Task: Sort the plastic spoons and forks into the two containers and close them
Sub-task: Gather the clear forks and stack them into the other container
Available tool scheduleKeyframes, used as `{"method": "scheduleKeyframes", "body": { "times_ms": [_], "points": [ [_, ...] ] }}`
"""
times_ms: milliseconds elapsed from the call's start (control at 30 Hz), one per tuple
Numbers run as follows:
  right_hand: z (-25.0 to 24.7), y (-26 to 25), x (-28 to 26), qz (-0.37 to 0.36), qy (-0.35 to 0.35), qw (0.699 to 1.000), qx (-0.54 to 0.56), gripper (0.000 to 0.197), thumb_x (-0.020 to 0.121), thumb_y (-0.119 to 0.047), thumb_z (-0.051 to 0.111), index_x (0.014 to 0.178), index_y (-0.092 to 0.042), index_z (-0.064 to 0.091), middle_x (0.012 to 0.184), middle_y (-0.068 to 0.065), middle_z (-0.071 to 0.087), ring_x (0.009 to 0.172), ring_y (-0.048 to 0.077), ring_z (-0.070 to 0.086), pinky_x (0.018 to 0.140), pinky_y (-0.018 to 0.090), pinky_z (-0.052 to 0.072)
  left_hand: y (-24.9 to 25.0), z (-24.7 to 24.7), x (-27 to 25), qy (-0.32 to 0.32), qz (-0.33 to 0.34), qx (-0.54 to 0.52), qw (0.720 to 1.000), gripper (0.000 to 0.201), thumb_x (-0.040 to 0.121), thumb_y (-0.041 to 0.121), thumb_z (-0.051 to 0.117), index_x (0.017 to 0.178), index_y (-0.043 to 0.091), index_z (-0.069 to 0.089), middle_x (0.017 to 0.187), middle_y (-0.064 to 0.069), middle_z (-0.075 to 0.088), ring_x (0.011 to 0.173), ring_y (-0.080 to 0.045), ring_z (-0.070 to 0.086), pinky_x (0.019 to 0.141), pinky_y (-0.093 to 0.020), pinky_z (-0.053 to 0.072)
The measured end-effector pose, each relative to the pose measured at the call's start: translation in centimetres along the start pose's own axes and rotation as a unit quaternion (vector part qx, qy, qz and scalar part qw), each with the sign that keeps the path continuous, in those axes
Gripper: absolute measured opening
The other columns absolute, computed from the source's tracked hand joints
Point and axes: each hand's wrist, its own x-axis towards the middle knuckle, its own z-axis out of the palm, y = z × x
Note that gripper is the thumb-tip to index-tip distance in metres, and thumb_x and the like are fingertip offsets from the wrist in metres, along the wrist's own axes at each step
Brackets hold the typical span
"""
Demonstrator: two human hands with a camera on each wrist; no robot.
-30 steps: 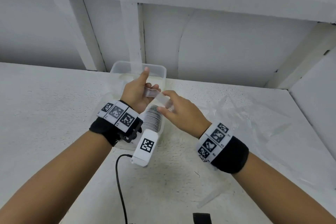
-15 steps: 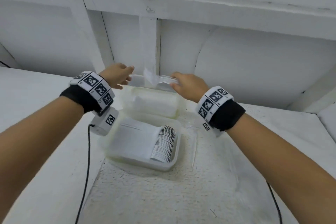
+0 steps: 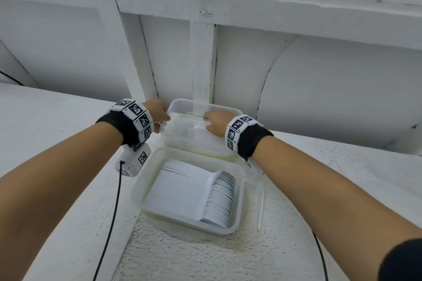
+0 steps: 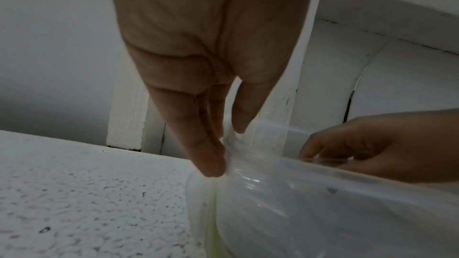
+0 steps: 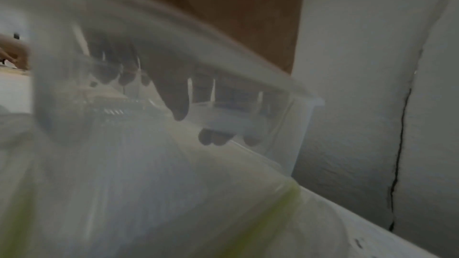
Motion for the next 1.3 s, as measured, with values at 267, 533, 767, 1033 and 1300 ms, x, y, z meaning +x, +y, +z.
{"method": "scheduleKeyframes", "body": {
  "times_ms": [267, 533, 767, 1033, 1300],
  "points": [
    [0.0, -0.5, 0.8, 0.020, -0.027, 0.999, 0.025, 0.040, 0.098, -0.021, 0.040, 0.135, -0.005, 0.046, 0.140, 0.010, 0.046, 0.127, 0.027, 0.045, 0.103, 0.032, 0.036, -0.6, 0.1, 0.6, -0.005, 0.003, -0.048, 0.999, 0.022, 0.093, 0.009, 0.049, 0.108, -0.004, 0.058, 0.100, -0.022, 0.067, 0.089, -0.032, 0.069, 0.087, -0.044, 0.054],
    [-0.2, -1.0, 0.3, 0.012, -0.034, 0.996, 0.077, 0.039, 0.096, -0.010, 0.038, 0.133, -0.007, 0.051, 0.138, 0.008, 0.050, 0.126, 0.026, 0.047, 0.105, 0.031, 0.037, -0.7, 0.2, 0.3, -0.005, -0.002, -0.072, 0.997, 0.020, 0.094, 0.010, 0.049, 0.107, -0.003, 0.057, 0.083, -0.012, 0.064, 0.077, -0.029, 0.066, 0.086, -0.044, 0.054],
    [-3.4, 0.3, -4.6, -0.030, 0.024, 0.996, 0.081, 0.040, 0.099, -0.013, 0.033, 0.136, -0.010, 0.046, 0.144, 0.005, 0.043, 0.132, 0.021, 0.039, 0.106, 0.026, 0.029, 0.8, -0.7, -2.8, 0.081, 0.068, 0.092, 0.990, 0.019, 0.098, 0.023, 0.041, 0.085, 0.010, 0.046, 0.084, -0.008, 0.045, 0.071, -0.021, 0.043, 0.056, -0.024, 0.032],
    [-4.1, 4.5, -17.1, -0.010, 0.119, 0.985, 0.123, 0.033, 0.098, -0.019, 0.044, 0.127, -0.013, 0.057, 0.127, 0.004, 0.059, 0.116, 0.018, 0.052, 0.096, 0.023, 0.035, 5.1, 2.5, -12.1, 0.149, 0.221, 0.005, 0.964, 0.029, 0.097, 0.025, 0.043, 0.109, 0.005, 0.059, 0.104, -0.009, 0.061, 0.091, -0.021, 0.050, 0.074, -0.026, 0.036],
    [0.4, 8.1, -24.7, 0.067, 0.159, 0.971, 0.164, 0.028, 0.096, -0.020, 0.047, 0.119, -0.016, 0.062, 0.115, 0.002, 0.063, 0.102, 0.014, 0.057, 0.089, 0.024, 0.041, 11.2, 14.7, -18.2, -0.065, 0.271, -0.111, 0.954, 0.029, 0.089, 0.001, 0.042, 0.103, 0.003, 0.067, 0.104, -0.015, 0.064, 0.090, -0.024, 0.058, 0.086, -0.033, 0.049]
  ]
}}
